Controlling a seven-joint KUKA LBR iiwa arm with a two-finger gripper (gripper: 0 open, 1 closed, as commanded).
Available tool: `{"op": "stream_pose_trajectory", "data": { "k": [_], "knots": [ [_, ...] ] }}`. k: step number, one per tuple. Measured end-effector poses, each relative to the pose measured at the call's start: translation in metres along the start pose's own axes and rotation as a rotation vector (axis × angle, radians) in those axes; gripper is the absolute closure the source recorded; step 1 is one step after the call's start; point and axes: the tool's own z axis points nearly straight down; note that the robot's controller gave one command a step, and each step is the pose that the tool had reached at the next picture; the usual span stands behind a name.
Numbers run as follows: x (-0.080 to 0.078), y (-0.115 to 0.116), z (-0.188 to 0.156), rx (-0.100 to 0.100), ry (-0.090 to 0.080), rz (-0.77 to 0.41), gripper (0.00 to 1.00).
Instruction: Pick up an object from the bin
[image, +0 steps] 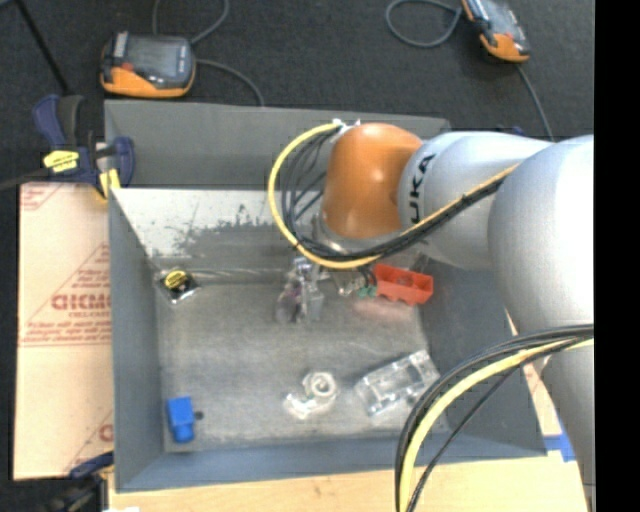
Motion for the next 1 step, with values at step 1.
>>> {"op": "stream_pose_trajectory", "data": {
  "k": [1],
  "knots": [
    [0.018,0.0104,-0.1384,0.004,-0.005,-0.019,1.0]
  ]
}}
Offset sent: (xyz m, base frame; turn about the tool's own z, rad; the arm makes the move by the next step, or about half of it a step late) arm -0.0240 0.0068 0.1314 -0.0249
